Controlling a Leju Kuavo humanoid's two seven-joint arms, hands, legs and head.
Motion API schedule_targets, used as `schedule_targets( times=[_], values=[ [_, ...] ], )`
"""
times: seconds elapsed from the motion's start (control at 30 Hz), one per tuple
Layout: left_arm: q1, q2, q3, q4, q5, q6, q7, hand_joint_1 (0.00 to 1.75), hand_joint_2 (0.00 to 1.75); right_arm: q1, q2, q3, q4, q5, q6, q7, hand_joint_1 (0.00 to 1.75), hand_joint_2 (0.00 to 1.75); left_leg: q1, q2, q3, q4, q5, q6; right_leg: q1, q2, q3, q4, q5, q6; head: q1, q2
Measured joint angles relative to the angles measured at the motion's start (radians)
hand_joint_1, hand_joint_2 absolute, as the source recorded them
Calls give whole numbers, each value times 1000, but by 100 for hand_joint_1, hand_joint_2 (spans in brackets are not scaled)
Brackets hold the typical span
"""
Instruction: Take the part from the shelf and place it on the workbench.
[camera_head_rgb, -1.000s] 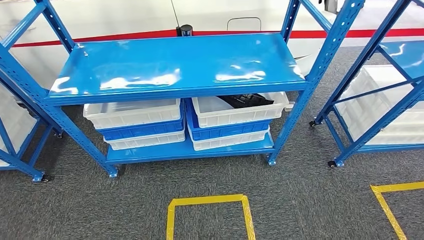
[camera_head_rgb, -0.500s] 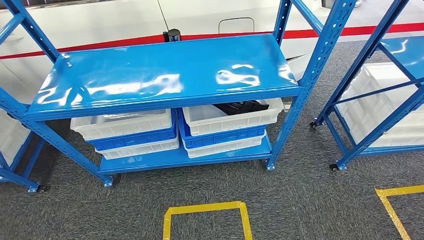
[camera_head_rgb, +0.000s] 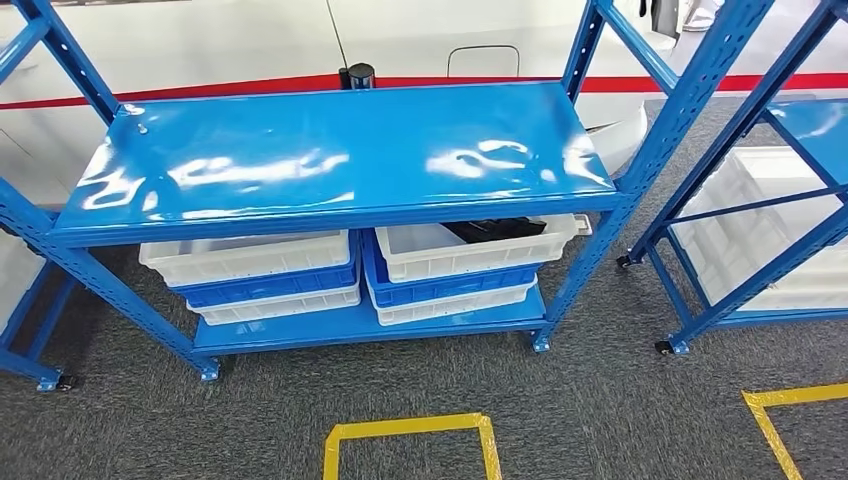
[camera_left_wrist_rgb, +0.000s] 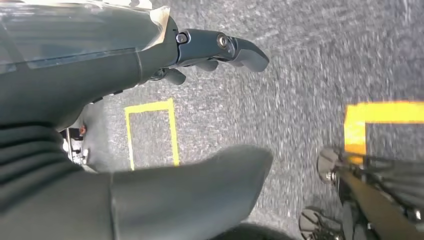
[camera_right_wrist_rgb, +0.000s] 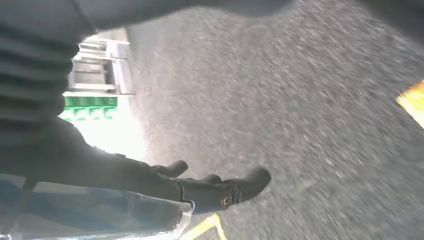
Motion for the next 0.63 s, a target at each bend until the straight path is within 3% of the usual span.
schedule_targets(
  times=[0.03, 0.07, 0.13, 0.17, 0.23, 0.33, 0.4, 0.5, 0.53, 0.57, 0.6, 0.63],
  values=[
    [0, -1, 0, 0, 0, 0, 0, 0, 175, -2, -1, 0, 0, 0, 0, 0, 0, 175, -1, -1, 3, 0, -4, 1, 0, 0, -24, 32, -3, 5, 0, 0],
    [1, -1, 0, 0, 0, 0, 0, 0, 175, -3, -1, 0, 0, 0, 0, 0, 0, 175, -2, -4, 8, 0, -9, 1, 0, 0, -29, 27, 11, 12, 0, 0],
    [1, -2, 0, 0, -1, 0, 0, 0, 175, -2, -1, 0, 0, 0, 0, 0, 0, 175, -3, -12, 23, 1, -20, -2, 0, 0, 9, -83, 77, 28, 2, 0],
    [1, -3, 0, 0, -1, 0, 0, 0, 175, 1, -1, 0, 0, 0, 0, 0, 0, 175, -5, -15, 27, 1, -27, -6, 1, 0, 35, -146, 109, 30, 3, 0],
    [1, -3, 0, 0, -1, 0, -1, 0, 175, 6, 0, -1, 1, 0, 0, 0, 0, 175, -9, -19, 30, 3, -38, -15, 3, 1, 67, -221, 142, 17, 3, 0],
    [0, -3, 0, 0, -1, 0, -1, 0, 175, 6, 3, -1, 1, 0, 0, 0, 0, 175, -9, -18, 31, 2, -47, -30, 2, 2, 75, -233, 143, -5, 2, 0],
    [-1, -2, 0, 0, -1, 0, -2, 0, 175, 6, 5, -1, 1, 1, 0, 0, 0, 175, -6, -14, 16, 40, -72, -44, -5, 2, 83, -239, 141, -16, -3, 0],
    [0, -2, 0, 0, -1, 0, -2, 0, 175, 7, 8, -1, 1, 1, 0, 1, 0, 175, 6, -6, -86, 219, -147, -65, -8, -1, 90, -241, 134, -30, -11, 0],
    [1, -2, 0, 0, -1, 0, -2, 0, 175, 7, 8, -1, 1, 0, -1, 1, 0, 175, 10, -4, -119, 266, -155, -69, -9, -1, 92, -241, 132, -31, -11, 0],
    [1, -2, 0, 0, -1, 0, -2, 0, 131, 7, 8, -1, 1, 0, -2, 1, 0, 175, 14, -3, -137, 279, -142, -72, -9, -1, 95, -241, 129, -31, -11, 0],
    [2, -2, 0, 0, -1, 0, -2, 0, 131, 8, 8, -1, 1, 1, -4, 1, 0, 175, 17, -2, -135, 254, -111, -73, -11, 0, 100, -241, 126, -28, -12, 0],
    [2, -1, 0, 0, -1, 0, -2, 0, 116, 8, 9, -1, 1, 1, -5, 1, 0, 175, 19, -2, -131, 237, -93, -74, -11, 1, 103, -241, 124, -27, -12, 0]
  ],
)
